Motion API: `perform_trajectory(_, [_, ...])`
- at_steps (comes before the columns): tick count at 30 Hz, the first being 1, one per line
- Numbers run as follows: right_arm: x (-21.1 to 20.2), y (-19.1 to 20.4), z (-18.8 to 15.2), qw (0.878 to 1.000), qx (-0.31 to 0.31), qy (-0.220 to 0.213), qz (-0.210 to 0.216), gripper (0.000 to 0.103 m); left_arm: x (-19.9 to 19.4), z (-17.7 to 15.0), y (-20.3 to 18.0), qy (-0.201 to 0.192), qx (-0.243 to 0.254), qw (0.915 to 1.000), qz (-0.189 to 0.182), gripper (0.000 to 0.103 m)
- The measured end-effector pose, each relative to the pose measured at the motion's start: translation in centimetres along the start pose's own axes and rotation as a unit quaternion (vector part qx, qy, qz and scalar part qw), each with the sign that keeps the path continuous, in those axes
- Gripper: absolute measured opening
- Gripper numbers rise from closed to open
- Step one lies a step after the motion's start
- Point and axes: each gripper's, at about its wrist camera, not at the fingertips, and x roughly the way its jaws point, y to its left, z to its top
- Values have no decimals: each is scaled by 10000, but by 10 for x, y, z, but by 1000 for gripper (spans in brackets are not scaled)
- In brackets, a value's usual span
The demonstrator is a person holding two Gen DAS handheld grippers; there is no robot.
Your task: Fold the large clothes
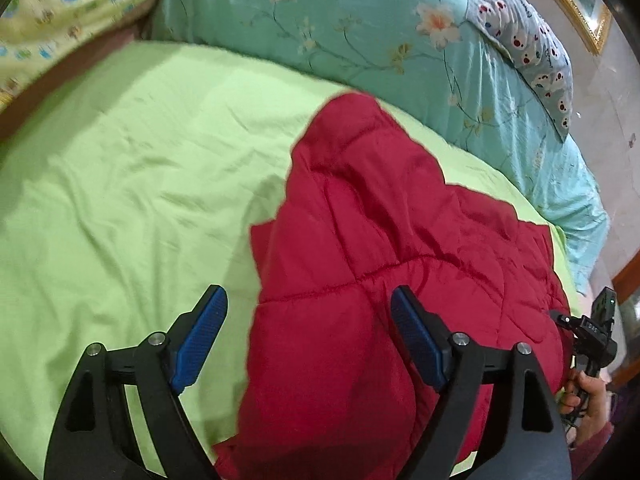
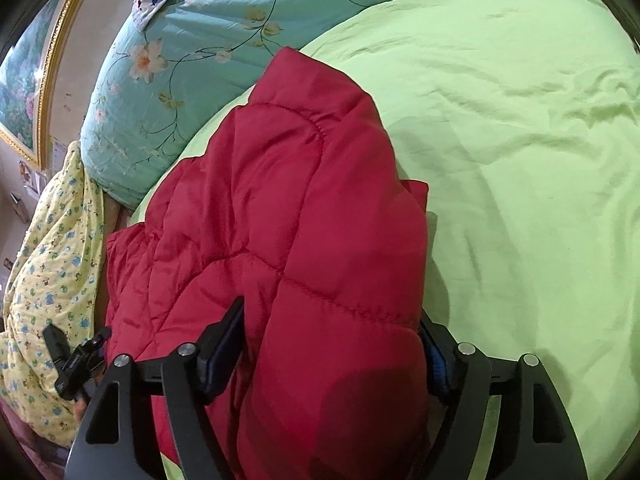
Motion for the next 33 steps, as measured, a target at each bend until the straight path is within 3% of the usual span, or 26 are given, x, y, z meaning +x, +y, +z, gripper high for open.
perform_trajectory(6, [-9,5,-2,9997,12,-146,-200,81,-23,-2,-15,-238,172,9995,-127,85])
perform_trajectory(14, [-62,48,-7,9888,-539,-1115,-835,81,-33,-12,-56,-186,662,9966,-445,85])
perform_trajectory(17, [-77,73,-19,9821,-968,-1383,-831,81,-35,-20,-74,-158,882,9947,-505,85])
perform_trajectory(21, [-70,108,-37,9785,-1483,-1274,-649,81,-34,-34,-95,-50,1147,9912,-652,85])
perform_trajectory(26, [-41,137,-62,9726,-2123,-758,-569,81,-27,-50,-114,210,1416,9869,-750,85])
perform_trajectory(30, [-20,155,-78,9619,-2607,-506,-658,82,-19,-57,-120,283,1610,9848,-581,85])
perform_trajectory(33, [-1,157,-78,9578,-2720,-335,-862,82,-6,-56,-119,361,1683,9848,-243,85])
